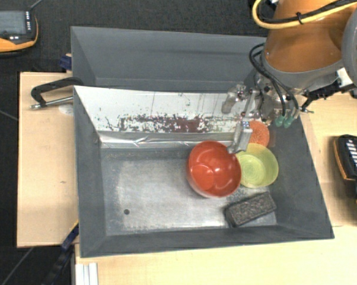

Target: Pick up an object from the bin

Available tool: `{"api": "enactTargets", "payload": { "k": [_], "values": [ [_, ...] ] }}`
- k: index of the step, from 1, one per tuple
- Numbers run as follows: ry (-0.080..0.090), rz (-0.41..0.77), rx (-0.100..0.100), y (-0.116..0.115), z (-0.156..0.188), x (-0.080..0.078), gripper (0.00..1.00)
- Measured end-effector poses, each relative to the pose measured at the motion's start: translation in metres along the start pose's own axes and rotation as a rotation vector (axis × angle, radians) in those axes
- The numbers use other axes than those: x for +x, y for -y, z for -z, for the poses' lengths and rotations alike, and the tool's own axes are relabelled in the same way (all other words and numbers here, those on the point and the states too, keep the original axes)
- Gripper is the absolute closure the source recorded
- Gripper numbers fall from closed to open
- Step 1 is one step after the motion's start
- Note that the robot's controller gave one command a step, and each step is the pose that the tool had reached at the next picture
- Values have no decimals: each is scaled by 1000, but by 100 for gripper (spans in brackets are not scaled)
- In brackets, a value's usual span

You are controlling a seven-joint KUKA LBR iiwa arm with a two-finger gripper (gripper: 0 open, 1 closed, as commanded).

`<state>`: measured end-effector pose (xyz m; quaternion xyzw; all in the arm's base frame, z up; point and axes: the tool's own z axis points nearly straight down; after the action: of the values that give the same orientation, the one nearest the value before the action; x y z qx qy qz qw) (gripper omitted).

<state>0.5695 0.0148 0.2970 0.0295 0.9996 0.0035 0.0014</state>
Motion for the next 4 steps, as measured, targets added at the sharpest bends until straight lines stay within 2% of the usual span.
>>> {"api": "enactTargets", "payload": {
  "k": [1, 2, 3, 4],
  "values": [
    [12, 304, 1, 15, 77, 41, 0],
    [9, 202, -1, 11, -46, -12, 0],
    [6, -638, -6, 35, -120, -3, 0],
    [-1, -650, -4, 42, -224, -25, 0]
  ]
}}
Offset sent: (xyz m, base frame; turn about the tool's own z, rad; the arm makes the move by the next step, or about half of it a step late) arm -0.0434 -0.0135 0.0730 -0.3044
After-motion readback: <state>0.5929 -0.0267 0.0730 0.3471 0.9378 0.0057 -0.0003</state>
